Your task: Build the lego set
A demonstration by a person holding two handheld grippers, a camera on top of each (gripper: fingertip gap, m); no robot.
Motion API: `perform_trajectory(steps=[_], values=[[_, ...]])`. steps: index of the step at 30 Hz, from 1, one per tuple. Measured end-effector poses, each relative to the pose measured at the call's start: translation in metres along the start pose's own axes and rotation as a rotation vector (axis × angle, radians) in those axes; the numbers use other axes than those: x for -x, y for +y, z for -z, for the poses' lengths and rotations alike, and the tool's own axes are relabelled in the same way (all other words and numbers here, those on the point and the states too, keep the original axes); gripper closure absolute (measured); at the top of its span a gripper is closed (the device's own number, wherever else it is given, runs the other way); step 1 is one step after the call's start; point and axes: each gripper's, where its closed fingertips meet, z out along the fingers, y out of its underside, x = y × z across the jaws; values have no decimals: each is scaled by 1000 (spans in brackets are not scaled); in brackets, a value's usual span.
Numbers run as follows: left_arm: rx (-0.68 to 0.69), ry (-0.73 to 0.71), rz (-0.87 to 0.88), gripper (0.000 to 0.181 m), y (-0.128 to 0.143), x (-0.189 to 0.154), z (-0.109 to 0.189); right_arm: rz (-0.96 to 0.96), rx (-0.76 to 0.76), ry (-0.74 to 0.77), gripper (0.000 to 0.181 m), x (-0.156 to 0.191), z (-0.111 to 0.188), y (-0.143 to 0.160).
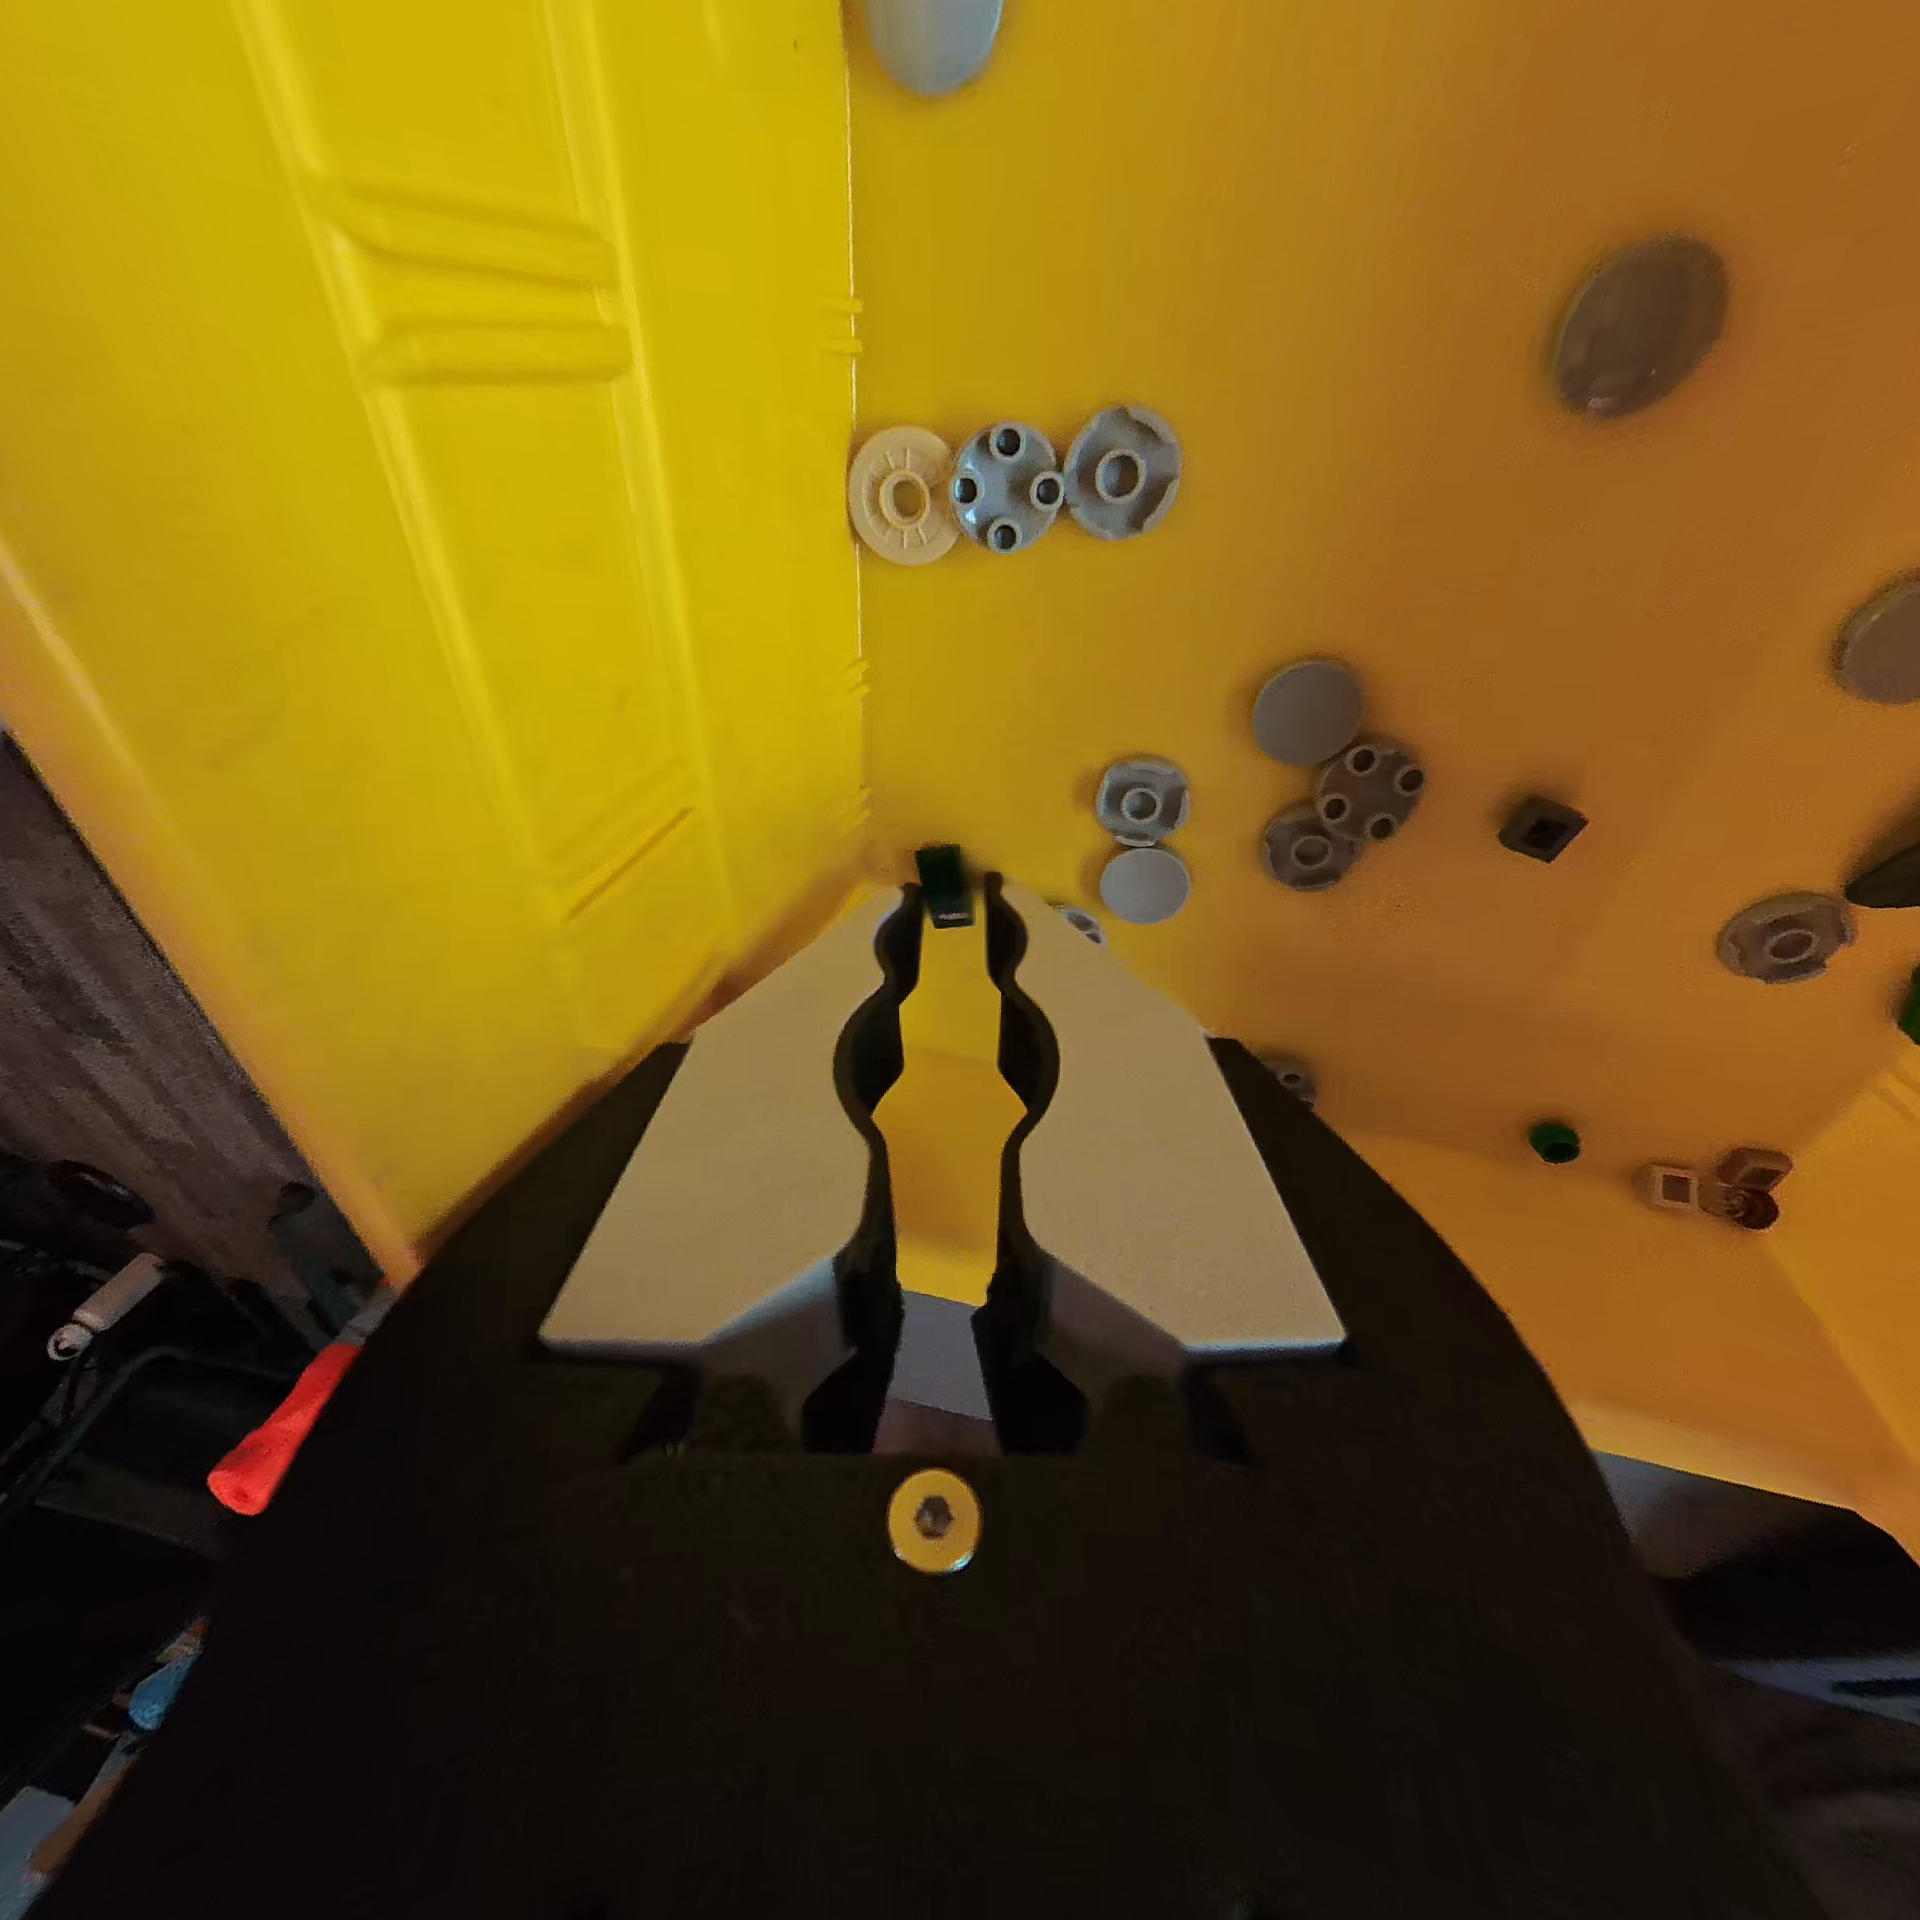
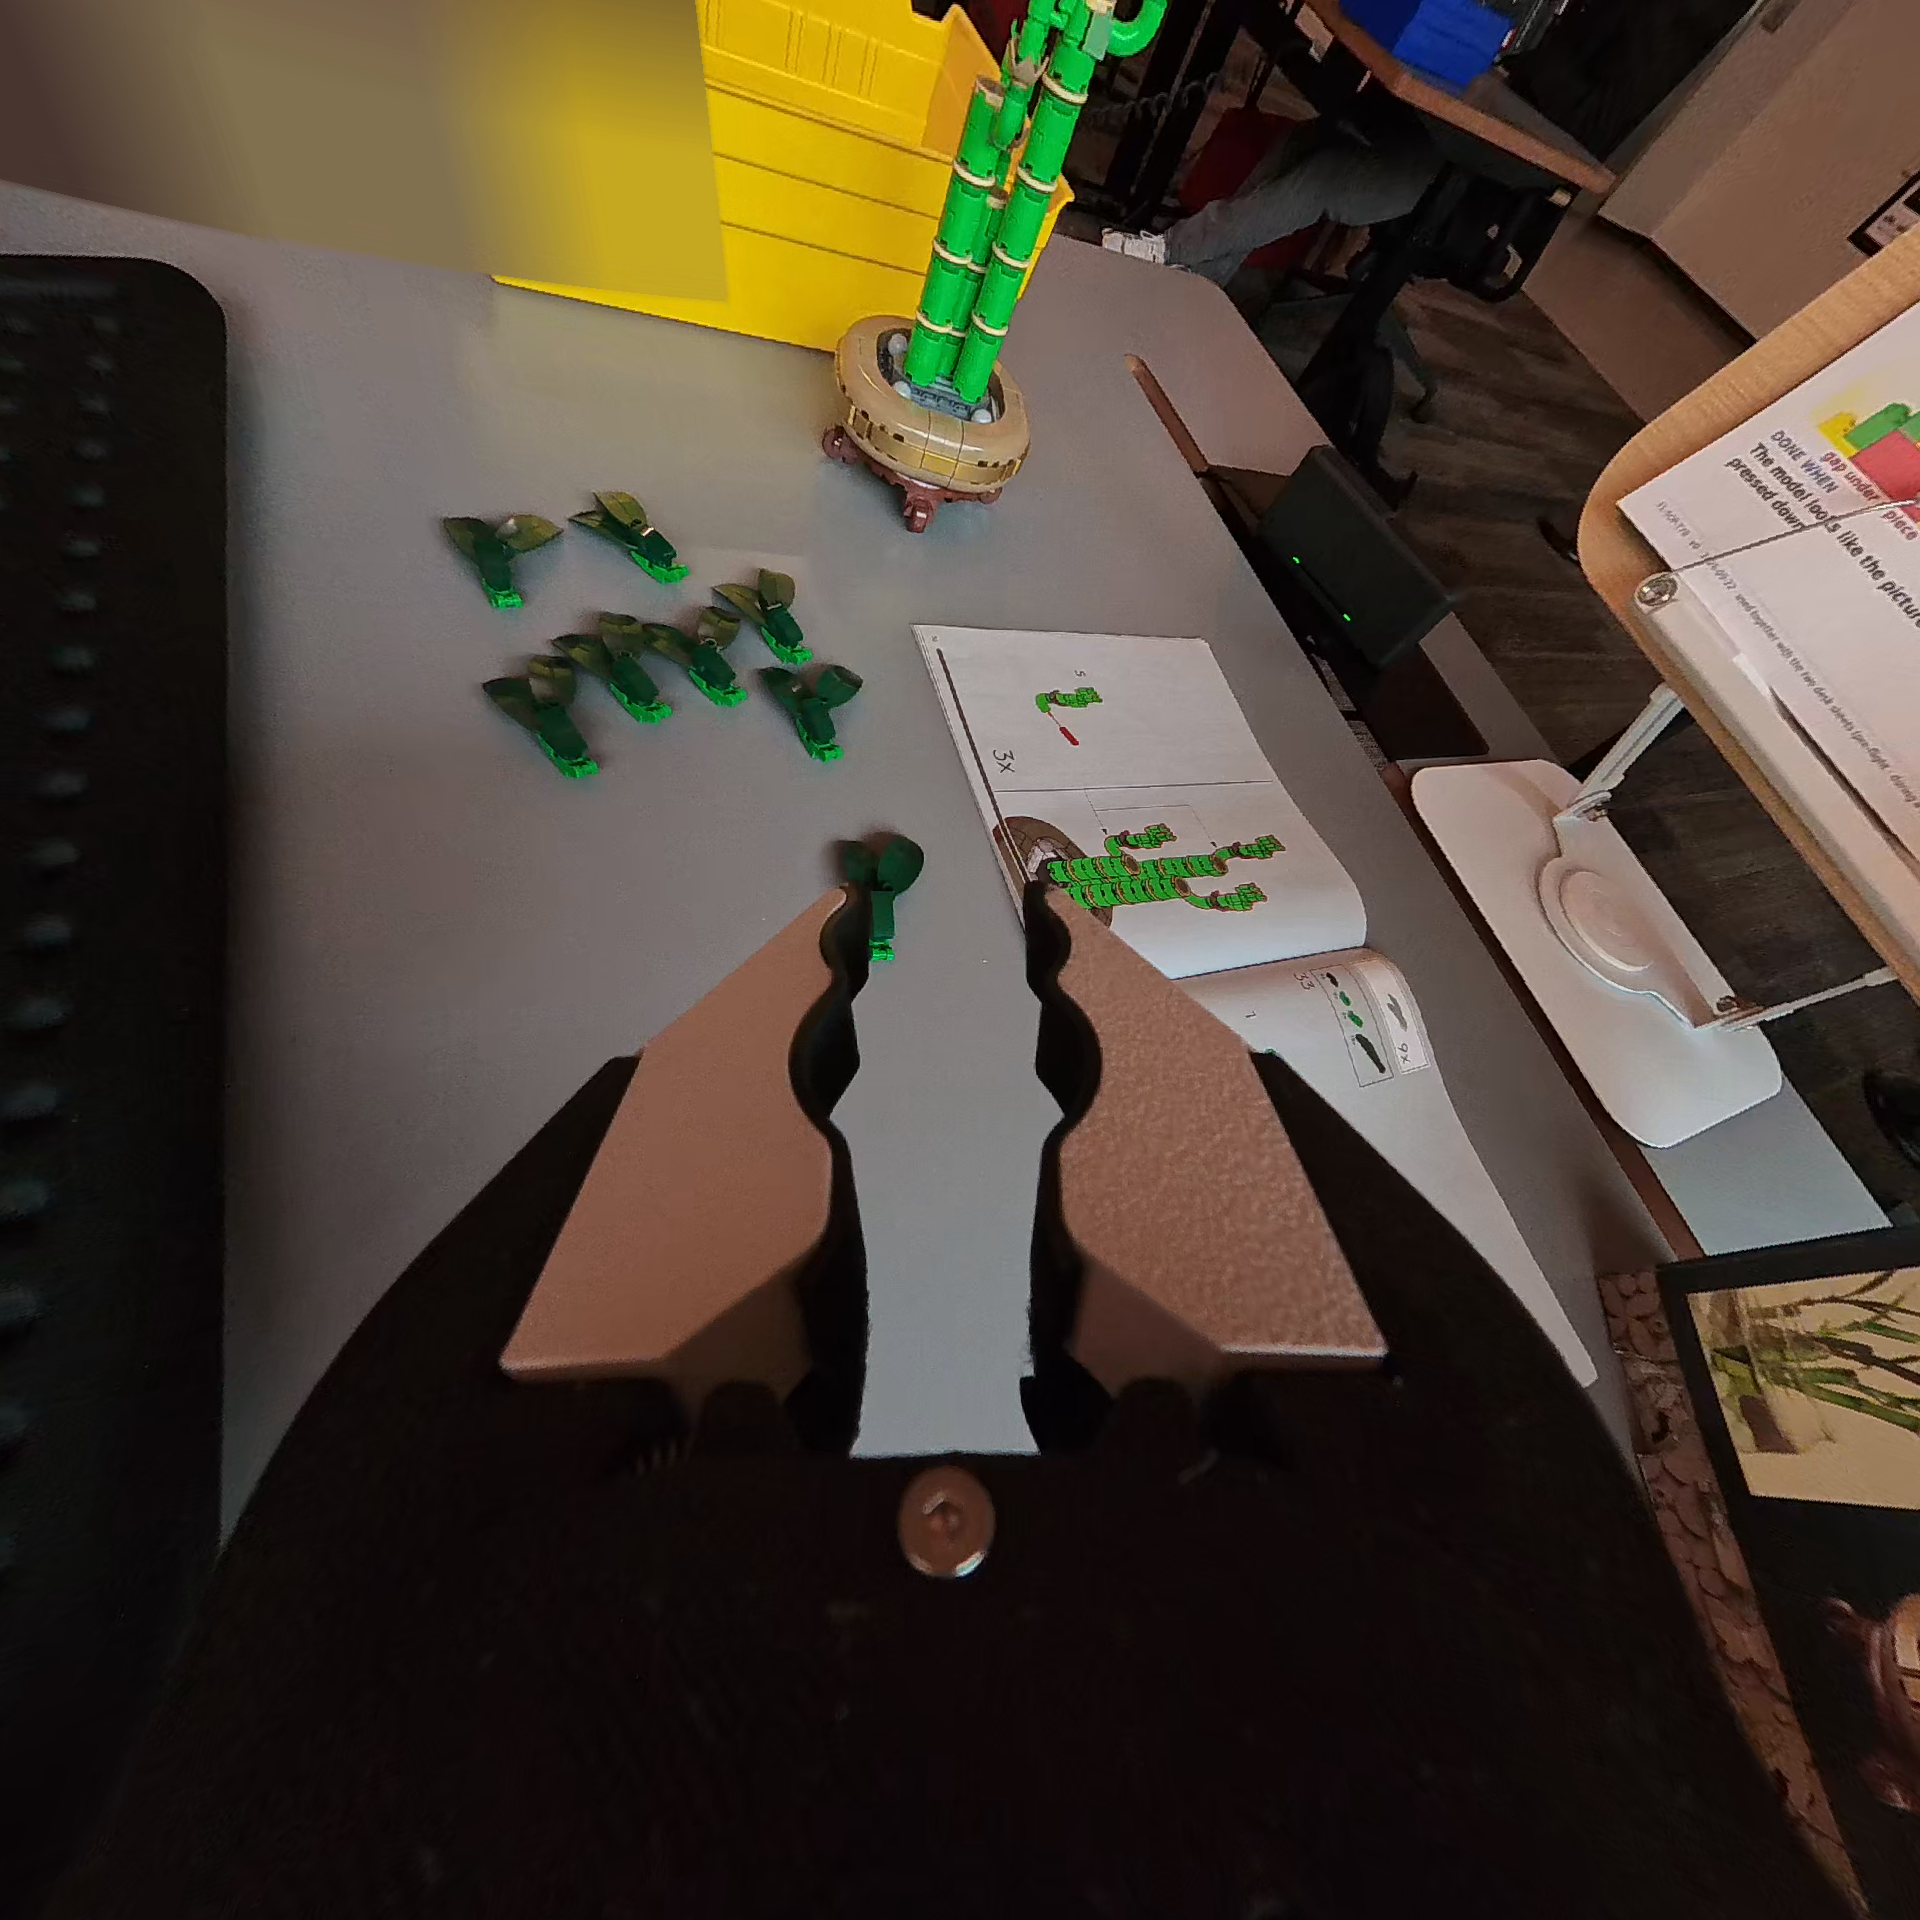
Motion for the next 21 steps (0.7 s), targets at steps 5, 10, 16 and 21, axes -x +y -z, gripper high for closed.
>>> perform_trajectory(steps=[5,10,16,21], values=[[17,10,-15,175,6,-1,0,7,8,-2,153,1,0,1],[-23,-57,29,176,23,12,26,17,-2,12,153,-1,2,-2],[-354,-72,50,175,47,-15,125,19,-41,65,156,-12,13,-8],[-717,150,-313,175,52,-153,221,34,-36,124,158,-22,26,-5]])
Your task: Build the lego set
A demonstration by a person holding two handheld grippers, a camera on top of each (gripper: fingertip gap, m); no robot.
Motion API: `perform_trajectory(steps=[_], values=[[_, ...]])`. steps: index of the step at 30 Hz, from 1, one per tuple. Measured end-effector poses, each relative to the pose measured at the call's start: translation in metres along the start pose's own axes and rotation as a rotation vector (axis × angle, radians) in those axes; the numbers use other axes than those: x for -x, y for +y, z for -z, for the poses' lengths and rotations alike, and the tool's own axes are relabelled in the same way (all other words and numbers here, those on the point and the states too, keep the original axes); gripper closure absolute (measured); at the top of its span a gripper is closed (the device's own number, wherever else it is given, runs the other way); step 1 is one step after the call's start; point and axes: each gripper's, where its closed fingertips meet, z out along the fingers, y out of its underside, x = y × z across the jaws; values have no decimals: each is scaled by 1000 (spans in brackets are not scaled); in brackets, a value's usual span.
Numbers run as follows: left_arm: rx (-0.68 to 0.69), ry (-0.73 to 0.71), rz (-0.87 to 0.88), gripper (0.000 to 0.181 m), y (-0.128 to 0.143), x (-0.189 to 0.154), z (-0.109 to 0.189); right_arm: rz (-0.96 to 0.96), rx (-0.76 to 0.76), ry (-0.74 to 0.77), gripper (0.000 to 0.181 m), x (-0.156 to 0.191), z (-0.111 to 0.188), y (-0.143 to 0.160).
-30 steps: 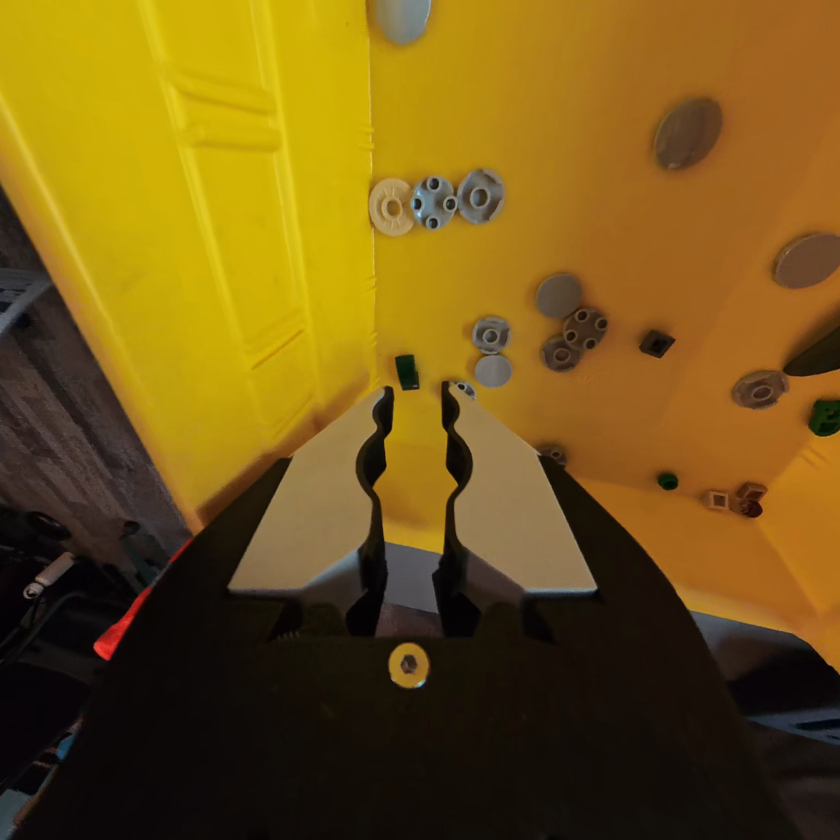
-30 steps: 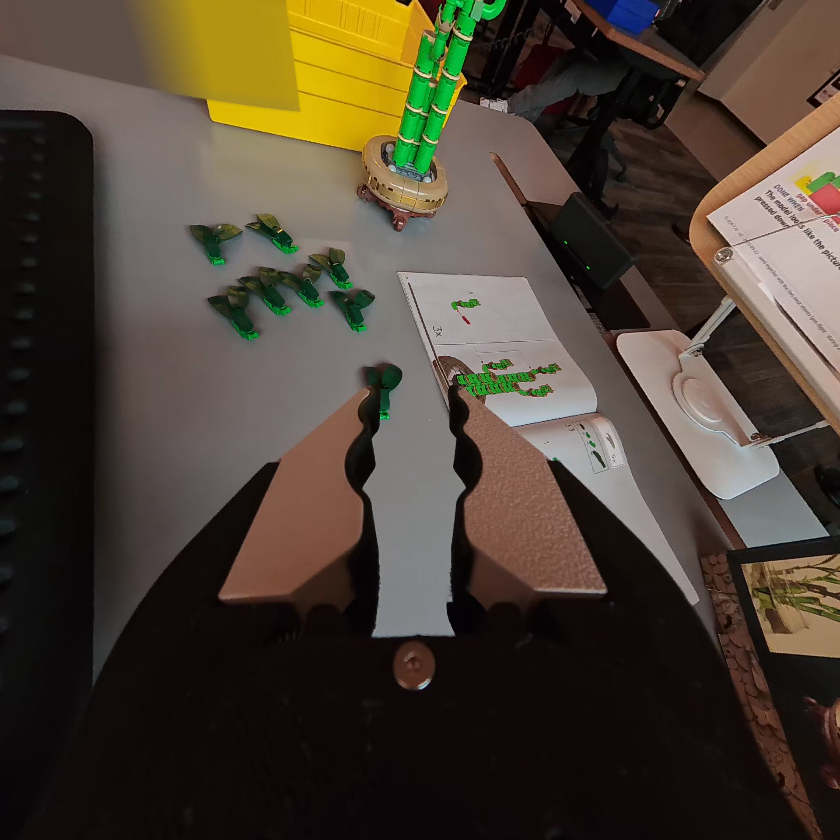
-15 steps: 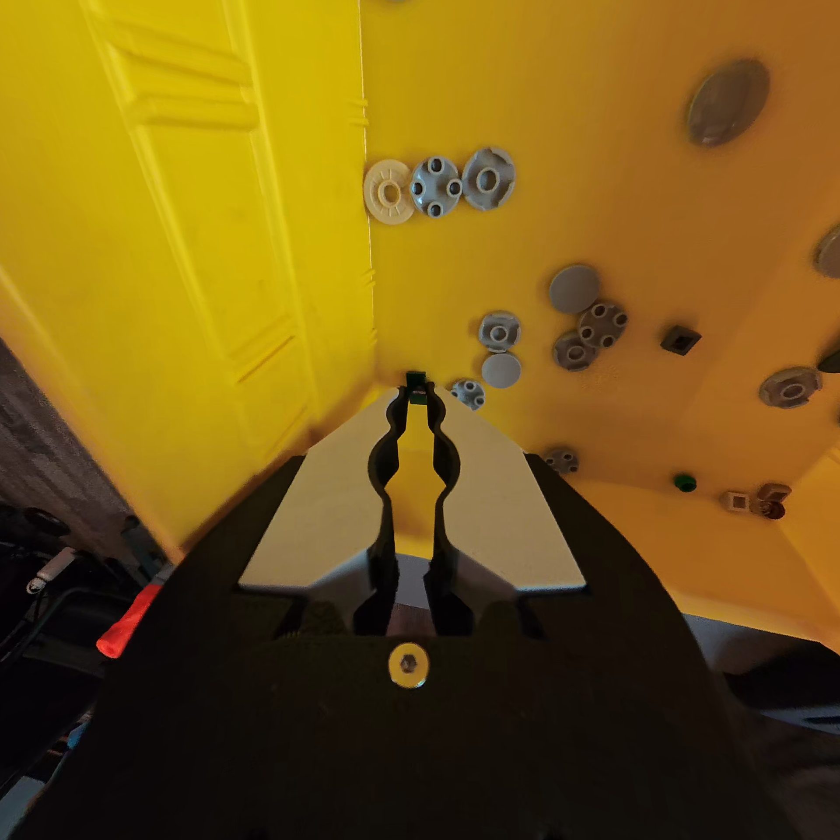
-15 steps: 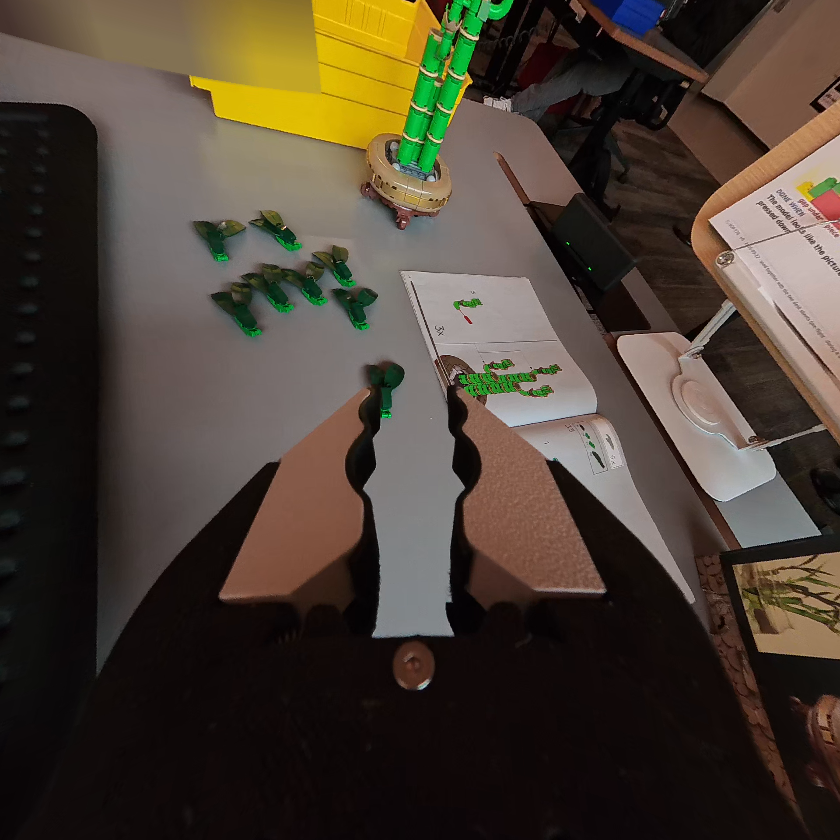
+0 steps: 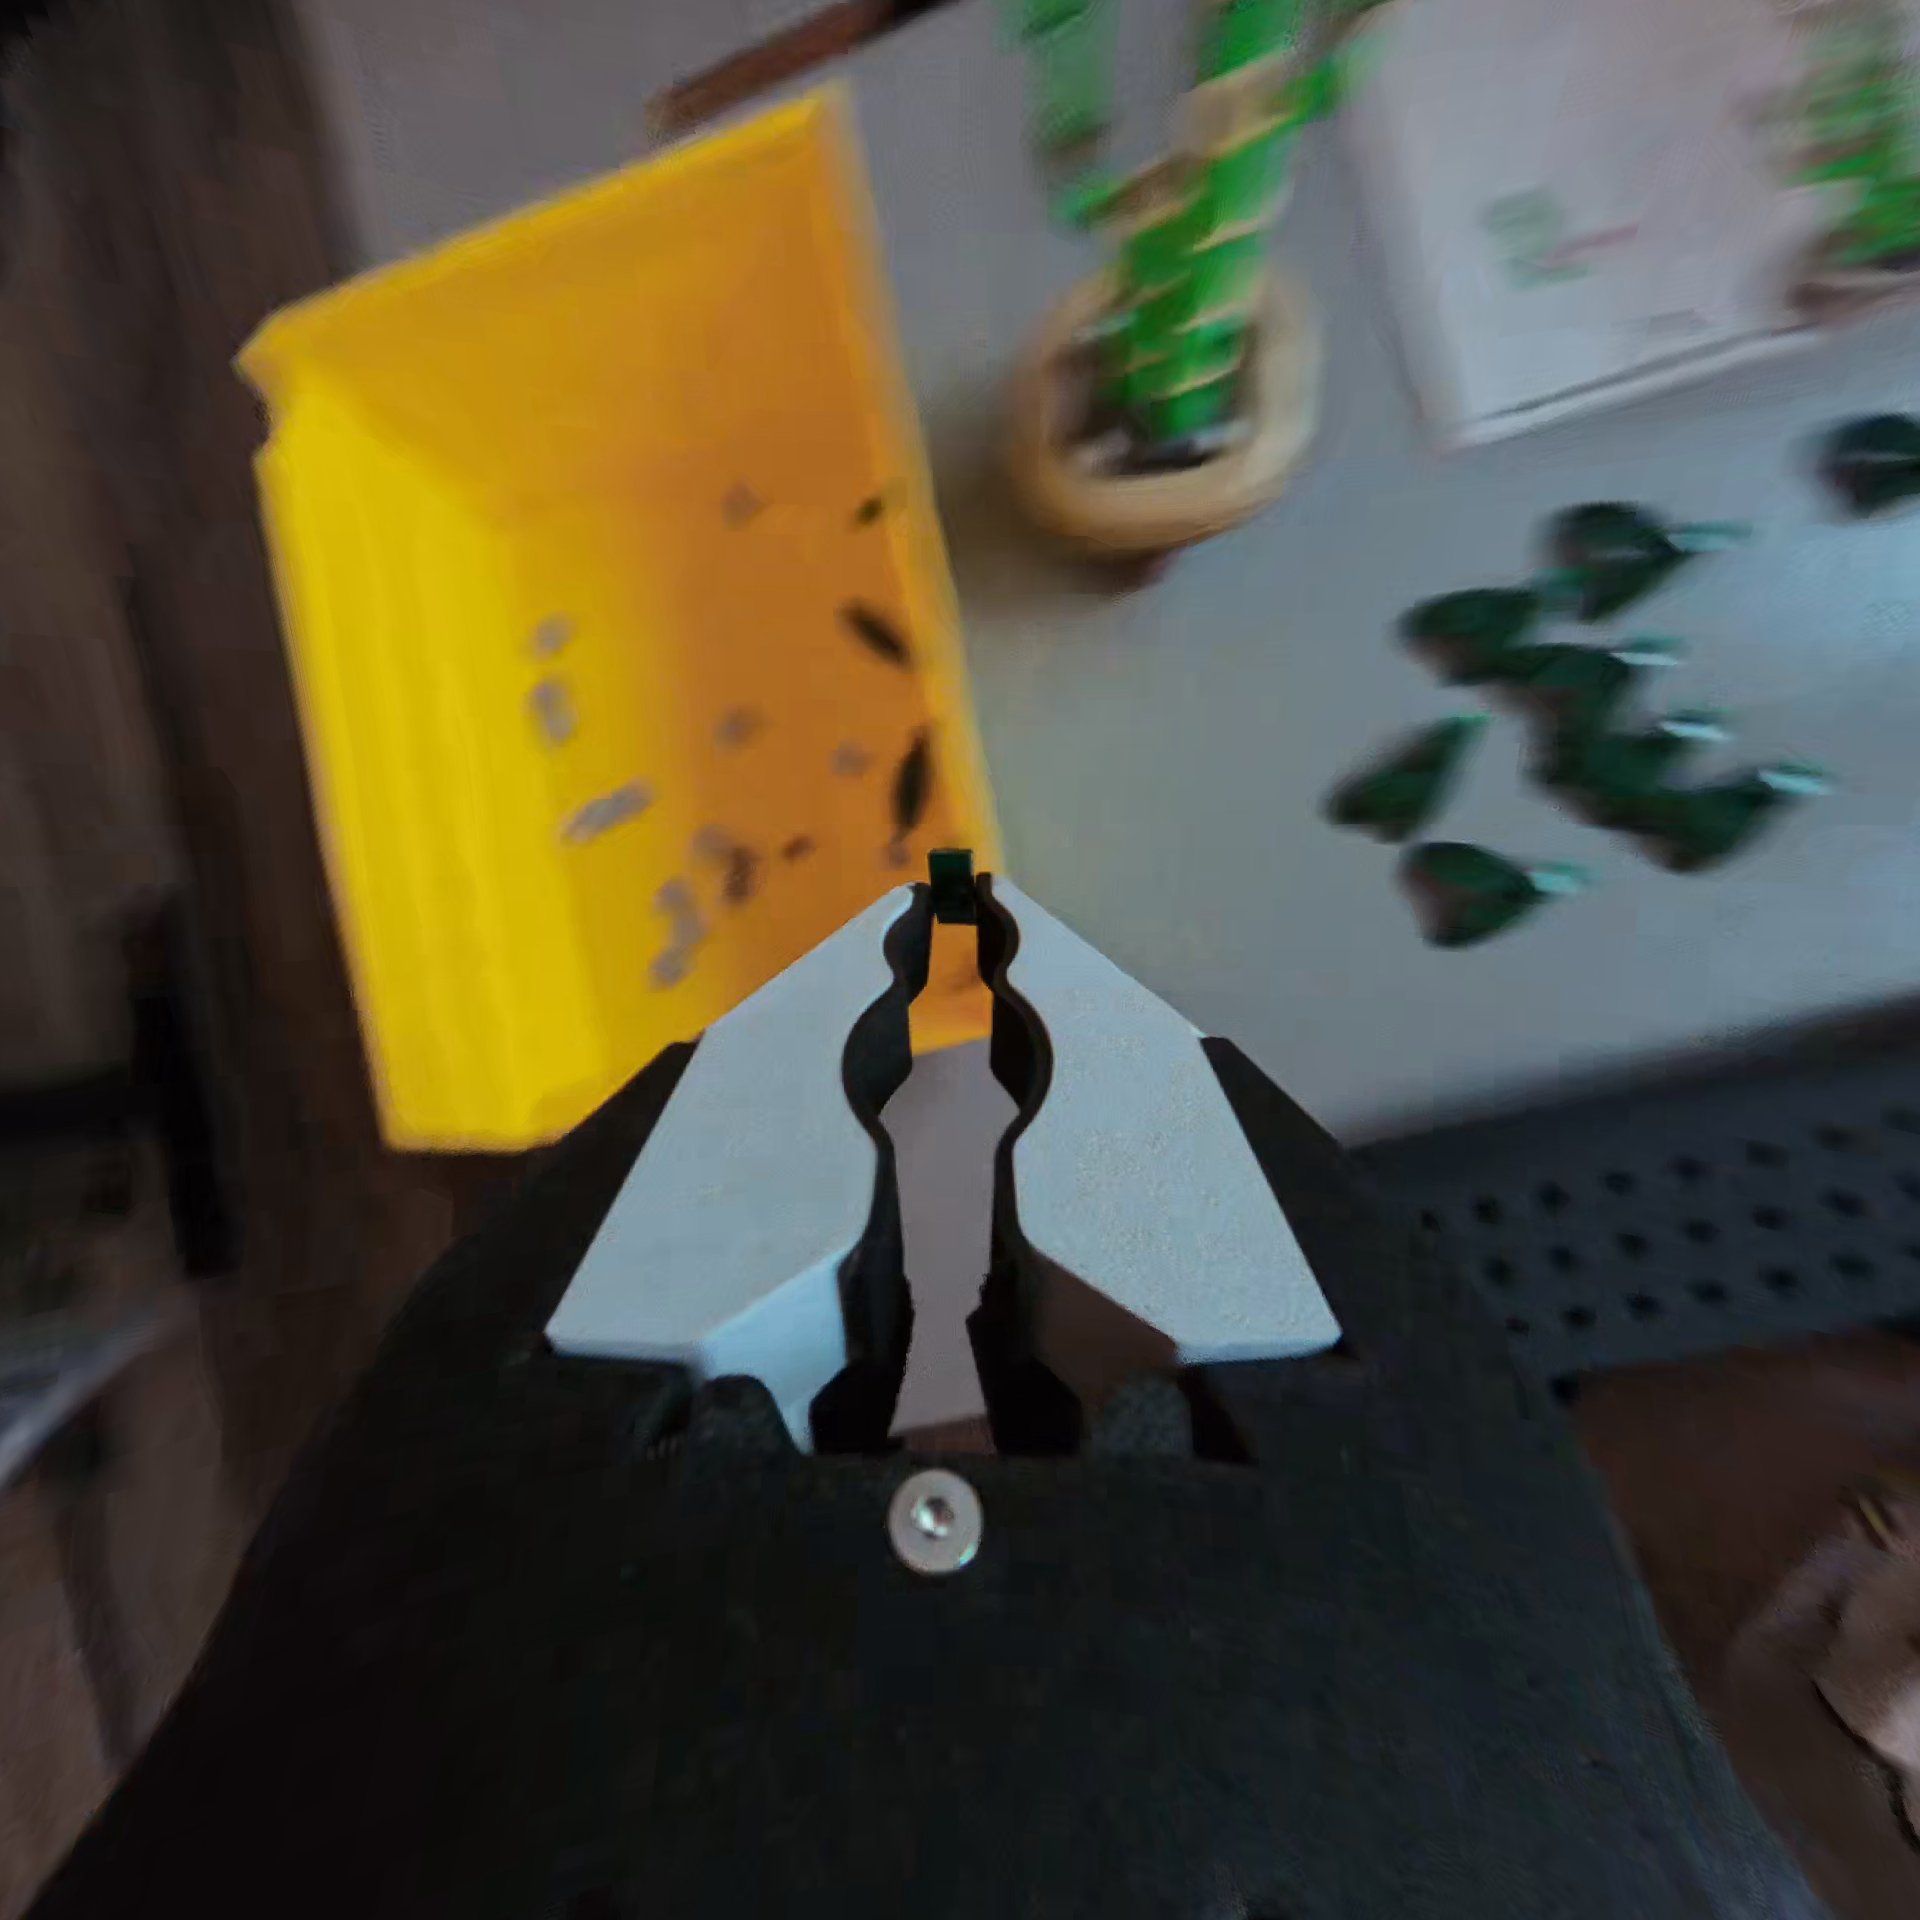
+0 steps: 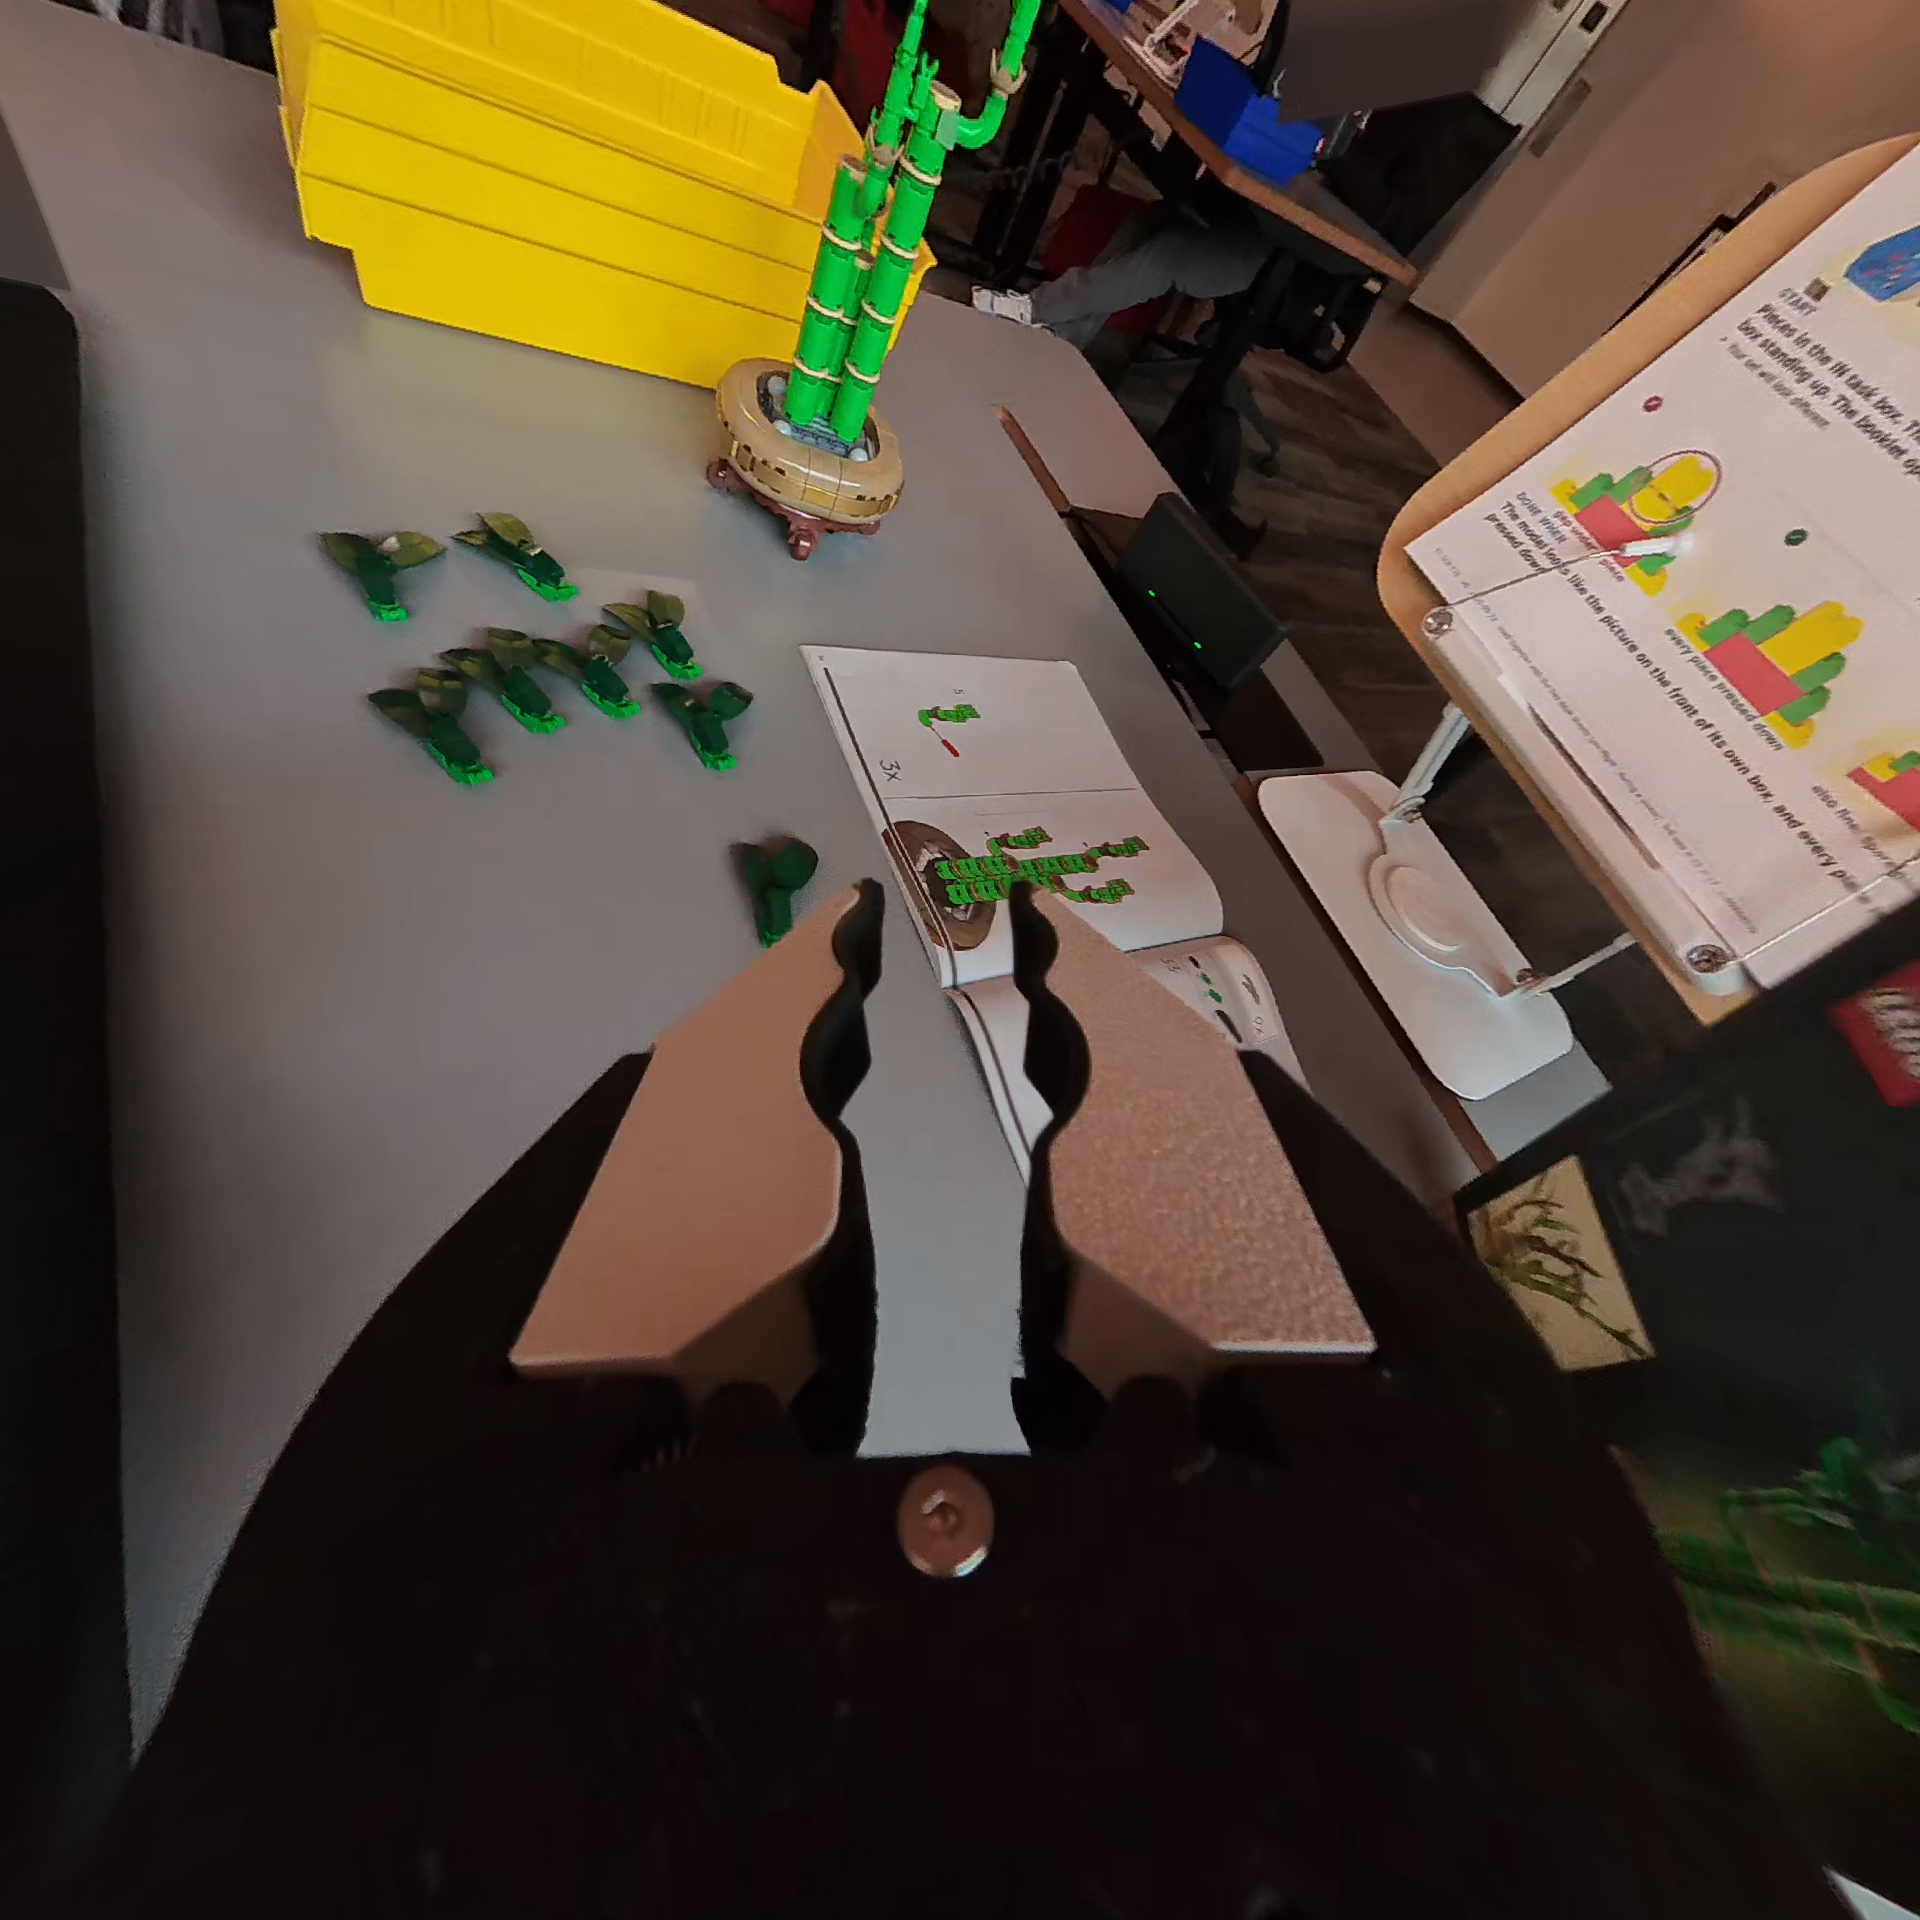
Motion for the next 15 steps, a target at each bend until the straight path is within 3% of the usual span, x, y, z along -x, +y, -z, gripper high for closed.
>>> perform_trajectory(steps=[3,7,10,15], values=[[-99,257,-248,175,-32,-109,3,17,-66,-22,159,6,14,-13],[-84,448,-437,175,-49,-215,-18,62,-195,-47,165,17,42,-43],[-37,548,-522,175,-57,-273,-42,63,-249,-3,166,8,60,-52],[1,607,-614,175,-74,-339,-79,24,-242,44,166,-8,72,-40]])
